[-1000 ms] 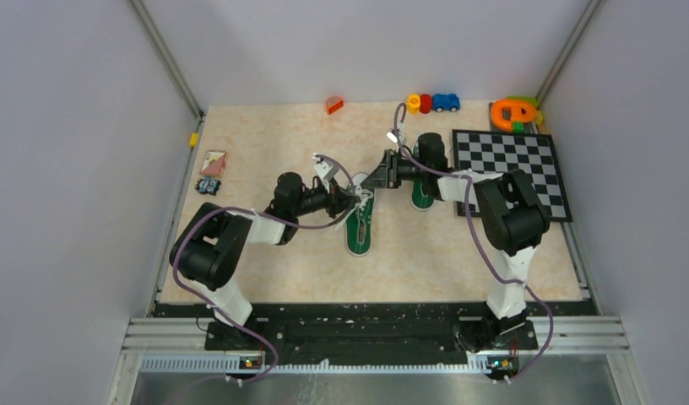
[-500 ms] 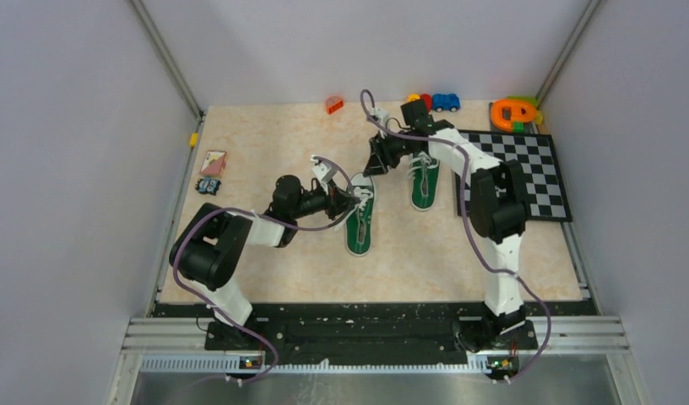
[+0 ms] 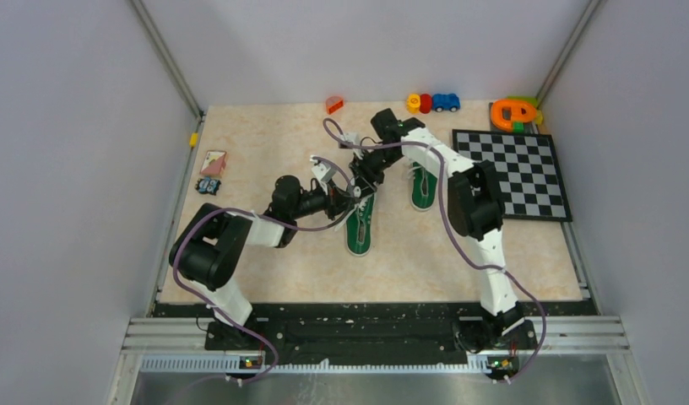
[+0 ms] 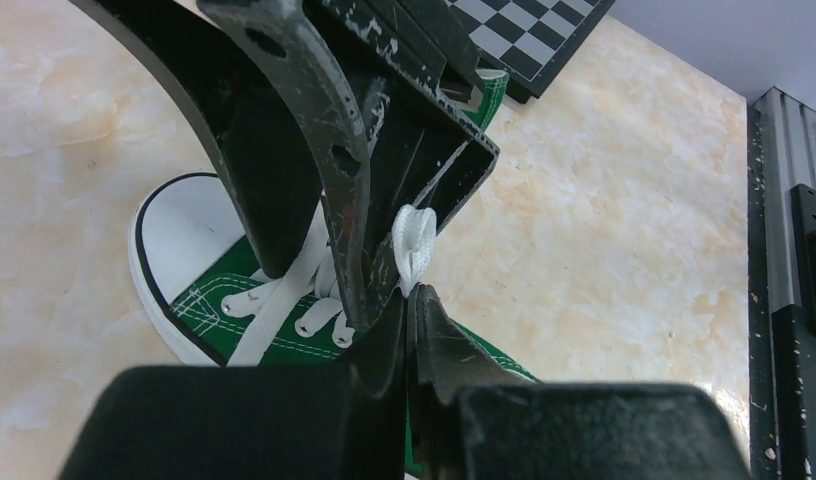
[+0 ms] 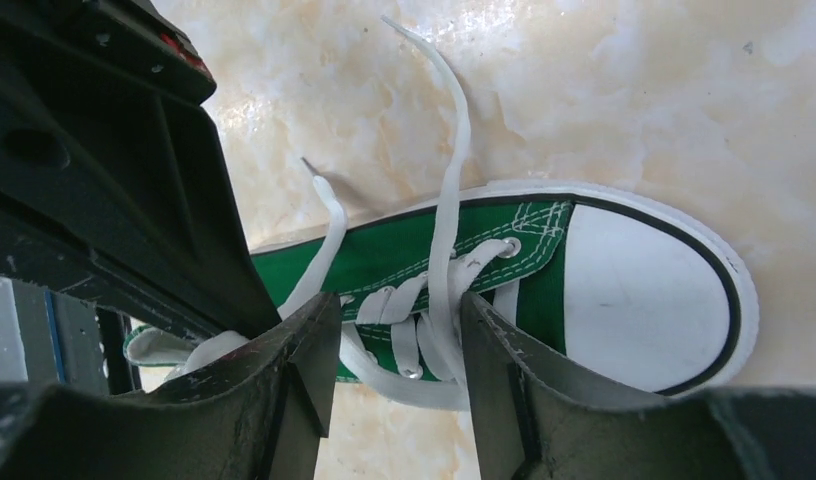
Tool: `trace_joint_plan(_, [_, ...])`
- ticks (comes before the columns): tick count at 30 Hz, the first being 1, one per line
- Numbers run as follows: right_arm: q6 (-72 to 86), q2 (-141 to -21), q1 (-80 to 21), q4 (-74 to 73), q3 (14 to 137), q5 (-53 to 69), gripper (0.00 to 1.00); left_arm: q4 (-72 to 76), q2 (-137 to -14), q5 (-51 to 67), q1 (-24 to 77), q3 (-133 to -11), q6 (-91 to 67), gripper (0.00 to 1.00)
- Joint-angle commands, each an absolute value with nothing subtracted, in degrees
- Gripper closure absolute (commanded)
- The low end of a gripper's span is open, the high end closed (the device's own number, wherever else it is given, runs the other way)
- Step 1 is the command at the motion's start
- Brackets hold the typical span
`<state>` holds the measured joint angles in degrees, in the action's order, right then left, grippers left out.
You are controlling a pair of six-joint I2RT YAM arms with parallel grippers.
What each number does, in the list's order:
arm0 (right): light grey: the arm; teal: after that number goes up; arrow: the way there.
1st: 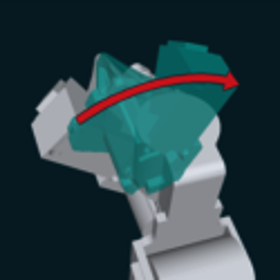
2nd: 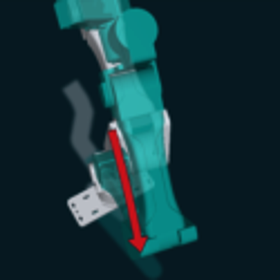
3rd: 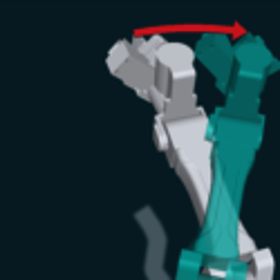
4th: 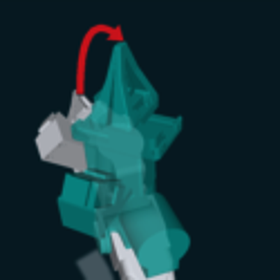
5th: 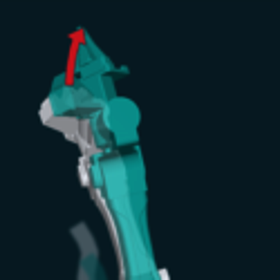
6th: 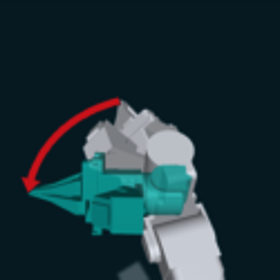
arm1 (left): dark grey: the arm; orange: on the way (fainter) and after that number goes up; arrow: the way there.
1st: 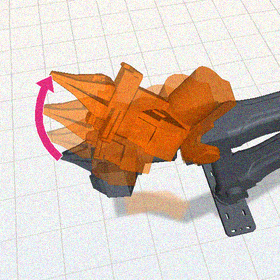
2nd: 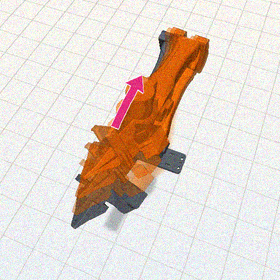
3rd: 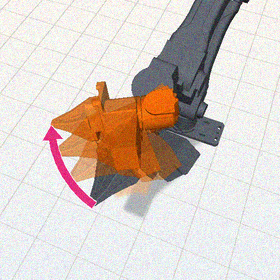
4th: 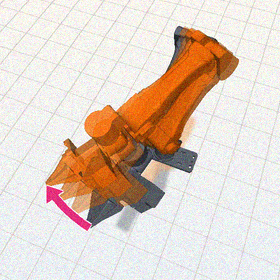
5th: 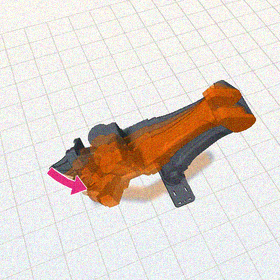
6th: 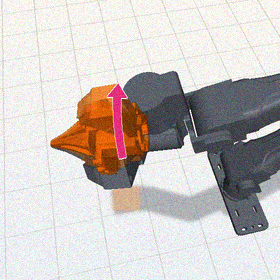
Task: Tie the shoes
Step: Cross the shoelace with the shoelace.
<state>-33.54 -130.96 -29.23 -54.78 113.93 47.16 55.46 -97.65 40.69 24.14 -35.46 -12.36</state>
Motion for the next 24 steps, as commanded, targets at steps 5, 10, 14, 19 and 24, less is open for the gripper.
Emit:
trace_joint_plan(5, [-35.6, -132.7, -30.4, -58.3, 118.8, 42.3, 0.62, 58.8, -95.1, 40.6, 23.8, -35.2, -12.3, 1.00])
trace_joint_plan(10, [-35.0, -132.8, -30.7, -57.9, 119.1, 39.4, 0.61, 58.4, -95.1, 40.6, 23.8, -35.3, -12.0, 1.00])
trace_joint_plan(14, [-35.0, -133.6, -31.4, -58.5, 120.5, 38.4, 0.65, 58.2, -95.2, 40.6, 23.8, -35.4, -12.0, 1.00])
trace_joint_plan(19, [-34.7, -134.8, -32.0, -59.3, 122.0, 37.8, 0.87, 58.0, -95.2, 40.6, 23.8, -35.5, -11.7, 1.00])
trace_joint_plan(24, [-32.5, -130.5, -31.6, -55.0, 120.0, 38.6, 0.98, 57.8, -95.4, 40.5, 23.7, -35.6, -11.5, 1.00])
